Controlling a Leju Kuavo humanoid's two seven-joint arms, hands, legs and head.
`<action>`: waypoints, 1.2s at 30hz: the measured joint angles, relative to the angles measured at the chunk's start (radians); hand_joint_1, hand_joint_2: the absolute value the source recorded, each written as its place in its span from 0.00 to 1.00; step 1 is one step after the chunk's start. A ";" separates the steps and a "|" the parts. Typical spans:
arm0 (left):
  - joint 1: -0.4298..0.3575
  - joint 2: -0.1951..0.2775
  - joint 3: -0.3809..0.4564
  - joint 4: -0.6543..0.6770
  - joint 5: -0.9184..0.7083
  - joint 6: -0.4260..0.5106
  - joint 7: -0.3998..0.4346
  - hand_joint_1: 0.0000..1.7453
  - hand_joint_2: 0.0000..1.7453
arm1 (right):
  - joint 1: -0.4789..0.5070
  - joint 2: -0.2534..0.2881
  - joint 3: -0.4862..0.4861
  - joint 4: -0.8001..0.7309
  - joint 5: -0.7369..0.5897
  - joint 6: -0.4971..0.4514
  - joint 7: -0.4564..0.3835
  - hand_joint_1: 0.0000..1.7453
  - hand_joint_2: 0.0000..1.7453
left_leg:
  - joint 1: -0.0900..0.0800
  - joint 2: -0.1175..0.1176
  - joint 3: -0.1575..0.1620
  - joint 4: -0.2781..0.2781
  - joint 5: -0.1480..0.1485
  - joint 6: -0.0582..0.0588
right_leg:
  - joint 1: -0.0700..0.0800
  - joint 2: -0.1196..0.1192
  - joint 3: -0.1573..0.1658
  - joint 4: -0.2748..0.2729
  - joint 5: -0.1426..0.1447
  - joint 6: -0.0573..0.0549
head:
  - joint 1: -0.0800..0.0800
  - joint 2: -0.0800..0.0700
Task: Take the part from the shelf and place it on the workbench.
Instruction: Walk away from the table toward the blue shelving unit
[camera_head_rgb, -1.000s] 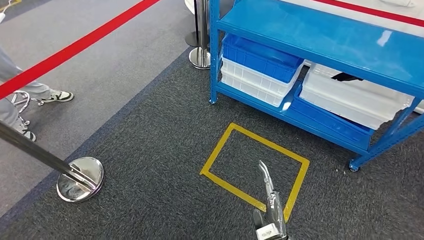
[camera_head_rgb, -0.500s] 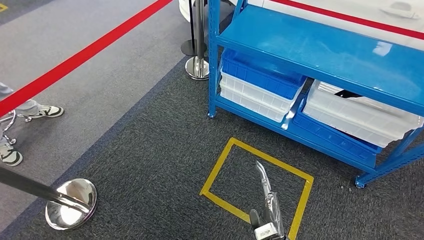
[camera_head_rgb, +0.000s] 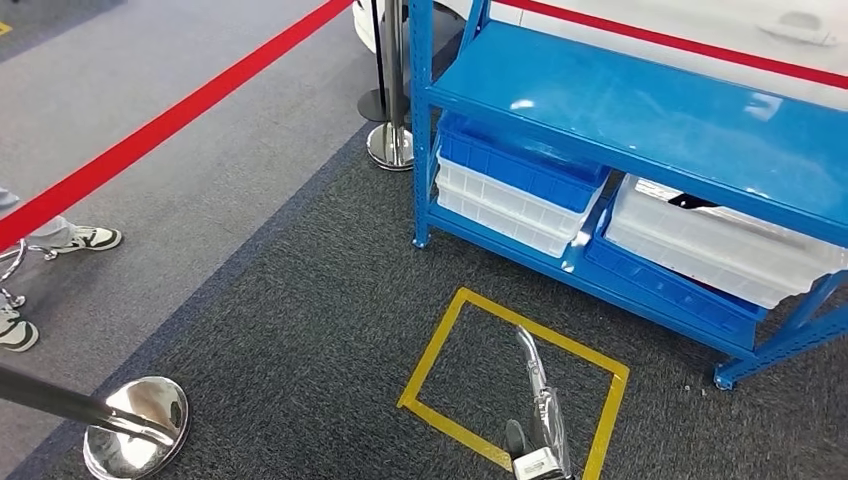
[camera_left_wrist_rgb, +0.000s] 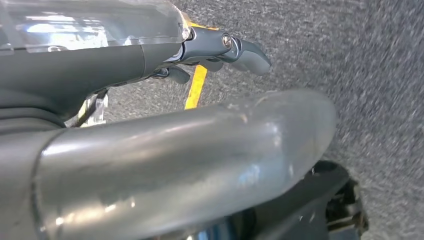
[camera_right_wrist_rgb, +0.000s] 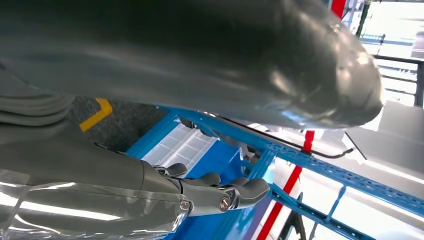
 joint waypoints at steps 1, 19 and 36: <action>0.000 0.000 0.000 0.000 0.000 0.000 0.001 0.00 0.00 | 0.001 0.001 0.000 0.000 0.002 0.000 0.000 0.00 0.00 | 0.001 0.001 -0.012 0.032 -0.022 -0.006 | -0.003 0.002 0.004 -0.004 0.001 -0.005 | -0.002 0.000; 0.004 -0.001 -0.002 0.000 -0.023 0.006 -0.015 0.00 0.00 | 0.013 0.005 -0.002 -0.001 0.021 -0.019 0.008 0.00 0.00 | 0.018 0.014 0.023 -0.040 0.019 0.028 | -0.007 0.007 -0.088 0.205 -0.120 0.042 | 0.004 0.000; 0.006 -0.001 -0.003 0.000 -0.032 0.011 -0.023 0.00 0.00 | 0.016 0.007 -0.007 -0.007 0.021 -0.029 0.014 0.00 0.00 | 0.016 0.016 -0.078 0.245 -0.137 -0.027 | -0.002 0.017 0.009 -0.019 0.014 -0.017 | -0.001 0.000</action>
